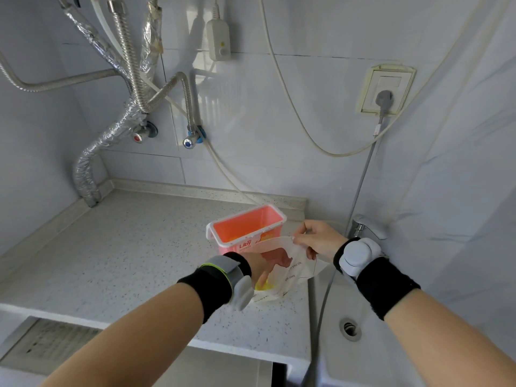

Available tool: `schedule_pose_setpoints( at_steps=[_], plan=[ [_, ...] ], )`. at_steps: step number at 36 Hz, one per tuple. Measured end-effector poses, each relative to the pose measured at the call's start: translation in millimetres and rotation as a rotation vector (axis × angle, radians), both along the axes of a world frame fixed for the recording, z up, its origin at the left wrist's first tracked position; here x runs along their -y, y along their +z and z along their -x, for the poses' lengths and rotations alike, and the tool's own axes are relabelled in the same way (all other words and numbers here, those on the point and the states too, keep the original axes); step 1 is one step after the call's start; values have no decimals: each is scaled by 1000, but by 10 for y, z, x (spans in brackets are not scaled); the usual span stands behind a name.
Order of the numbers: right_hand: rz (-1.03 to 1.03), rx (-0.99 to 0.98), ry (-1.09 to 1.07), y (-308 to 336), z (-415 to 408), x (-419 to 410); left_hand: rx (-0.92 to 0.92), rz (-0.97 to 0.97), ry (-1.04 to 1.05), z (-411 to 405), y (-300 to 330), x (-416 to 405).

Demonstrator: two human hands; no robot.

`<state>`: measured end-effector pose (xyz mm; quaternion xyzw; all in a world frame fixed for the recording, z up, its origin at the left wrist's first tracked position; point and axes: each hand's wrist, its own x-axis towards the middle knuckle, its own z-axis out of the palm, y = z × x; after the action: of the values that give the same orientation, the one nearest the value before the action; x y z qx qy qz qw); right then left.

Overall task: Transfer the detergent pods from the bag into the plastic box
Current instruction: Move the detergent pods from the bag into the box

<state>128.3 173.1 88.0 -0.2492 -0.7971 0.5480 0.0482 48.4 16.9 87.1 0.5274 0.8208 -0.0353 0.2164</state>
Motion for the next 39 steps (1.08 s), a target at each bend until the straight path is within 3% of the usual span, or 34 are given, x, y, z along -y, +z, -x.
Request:
schedule_pose_setpoints(
  at_steps=[5,7,11,32,36,39],
  plan=[
    [11,-19,3,-2,-9,18,-141,-5,-128,-73,-13,80],
    [17,-25,4,2,-8,24,-14,50,-39,43,-157,54],
    [14,-27,1,-4,-11,19,39,67,41,114,-156,139],
    [67,7,-12,10,-32,12,424,-487,207,432,349,166],
    [71,9,-9,18,-27,6,354,-616,328,707,524,120],
    [81,15,-16,7,-28,-1,274,-580,421,900,510,129]
  ],
)
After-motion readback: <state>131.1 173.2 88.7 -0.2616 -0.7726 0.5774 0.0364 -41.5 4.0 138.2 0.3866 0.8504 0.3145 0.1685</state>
